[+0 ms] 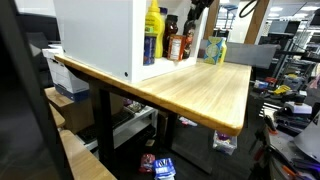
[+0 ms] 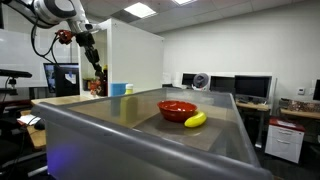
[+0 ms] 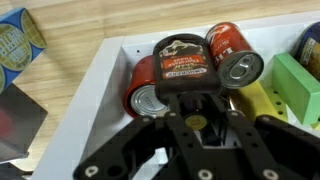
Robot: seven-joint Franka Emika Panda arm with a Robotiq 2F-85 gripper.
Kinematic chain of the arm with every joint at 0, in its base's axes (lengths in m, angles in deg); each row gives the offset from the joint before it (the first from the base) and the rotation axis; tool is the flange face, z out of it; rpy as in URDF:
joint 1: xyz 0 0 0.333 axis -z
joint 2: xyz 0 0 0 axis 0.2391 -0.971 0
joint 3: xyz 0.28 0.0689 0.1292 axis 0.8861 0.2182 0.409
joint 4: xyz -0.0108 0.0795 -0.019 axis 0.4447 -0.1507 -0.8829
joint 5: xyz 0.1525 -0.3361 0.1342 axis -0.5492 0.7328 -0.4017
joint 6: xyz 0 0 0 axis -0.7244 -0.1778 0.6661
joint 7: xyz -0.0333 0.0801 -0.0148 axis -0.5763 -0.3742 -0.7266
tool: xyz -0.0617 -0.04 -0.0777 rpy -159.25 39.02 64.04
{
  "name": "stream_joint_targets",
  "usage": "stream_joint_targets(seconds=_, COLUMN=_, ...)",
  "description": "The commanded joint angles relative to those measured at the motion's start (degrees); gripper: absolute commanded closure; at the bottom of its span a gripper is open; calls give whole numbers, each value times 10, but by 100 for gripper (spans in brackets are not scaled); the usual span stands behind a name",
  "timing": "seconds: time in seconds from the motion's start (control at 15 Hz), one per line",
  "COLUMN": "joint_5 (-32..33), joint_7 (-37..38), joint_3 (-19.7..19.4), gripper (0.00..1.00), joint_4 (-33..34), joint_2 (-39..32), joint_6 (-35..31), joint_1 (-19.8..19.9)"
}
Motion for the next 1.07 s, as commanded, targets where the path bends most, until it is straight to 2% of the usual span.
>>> stream_joint_targets(seconds=0.0, joint_5=12, joint_7=18, joint_3=3, gripper=92, joint_4=17, joint_2=-15, joint_6=-14, joint_1=6)
stream_joint_targets(seconds=1.0, joint_5=15, joint_7=35, joint_3=6, gripper=92, joint_4=21, joint_2=-24, joint_6=-34, joint_1=7)
